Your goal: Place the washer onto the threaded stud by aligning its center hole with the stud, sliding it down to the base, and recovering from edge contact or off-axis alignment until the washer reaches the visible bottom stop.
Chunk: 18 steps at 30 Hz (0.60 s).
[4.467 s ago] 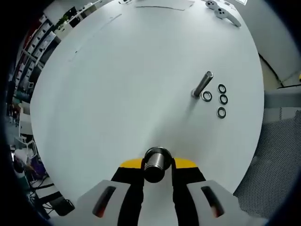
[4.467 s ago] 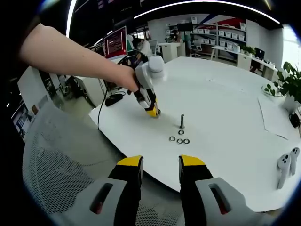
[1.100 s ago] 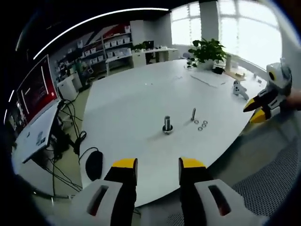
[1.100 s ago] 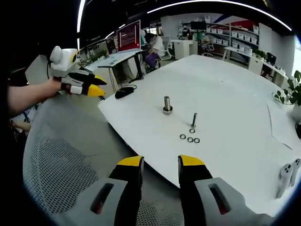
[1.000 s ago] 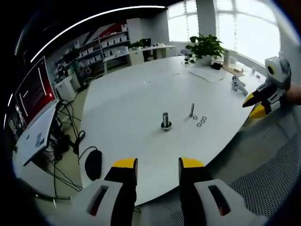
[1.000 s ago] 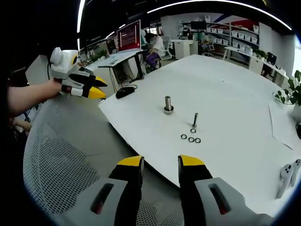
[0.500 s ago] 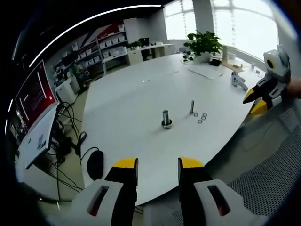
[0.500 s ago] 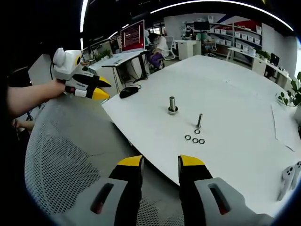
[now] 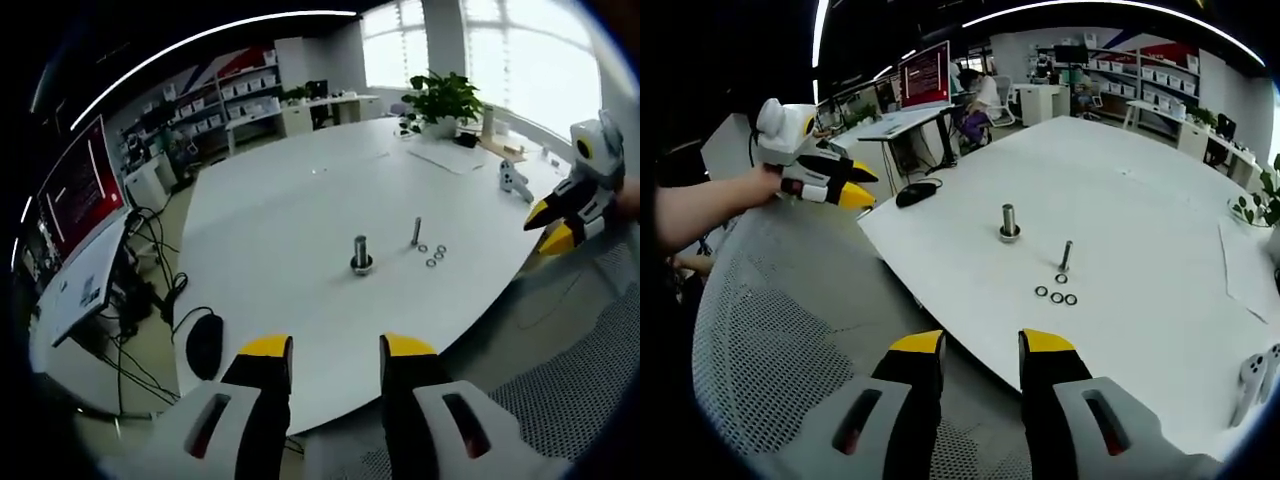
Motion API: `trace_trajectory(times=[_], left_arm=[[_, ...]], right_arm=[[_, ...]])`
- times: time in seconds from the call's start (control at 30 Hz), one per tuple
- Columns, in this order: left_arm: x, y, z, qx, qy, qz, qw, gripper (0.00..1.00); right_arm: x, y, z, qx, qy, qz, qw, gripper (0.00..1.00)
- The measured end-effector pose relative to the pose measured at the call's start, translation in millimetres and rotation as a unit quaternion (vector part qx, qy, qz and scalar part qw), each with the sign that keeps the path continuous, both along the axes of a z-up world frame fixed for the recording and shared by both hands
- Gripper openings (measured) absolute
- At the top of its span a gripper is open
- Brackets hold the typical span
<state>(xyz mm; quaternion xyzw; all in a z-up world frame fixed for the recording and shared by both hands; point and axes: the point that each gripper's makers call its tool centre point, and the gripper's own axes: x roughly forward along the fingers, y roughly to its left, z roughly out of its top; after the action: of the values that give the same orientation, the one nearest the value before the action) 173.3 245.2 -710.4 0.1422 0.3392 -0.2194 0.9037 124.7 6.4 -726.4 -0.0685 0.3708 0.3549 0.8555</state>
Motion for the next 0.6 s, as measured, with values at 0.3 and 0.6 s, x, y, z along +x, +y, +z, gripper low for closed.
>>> trace_trajectory(times=[0.3,0.6], left_arm=[[-2.3,-1.5,1.1,0.002,-0.005,-0.005,1.0000,0.33],[-1.7,-4.0,1.9,-0.008,-0.003,-0.006,0.9999,0.33]], right_arm=[[-1.4,0.5,-1.1,-0.002,0.002,0.004,1.0000,0.32],[-1.1,0.1,-0.4,-0.001,0.000,0.003,1.0000,0.32]])
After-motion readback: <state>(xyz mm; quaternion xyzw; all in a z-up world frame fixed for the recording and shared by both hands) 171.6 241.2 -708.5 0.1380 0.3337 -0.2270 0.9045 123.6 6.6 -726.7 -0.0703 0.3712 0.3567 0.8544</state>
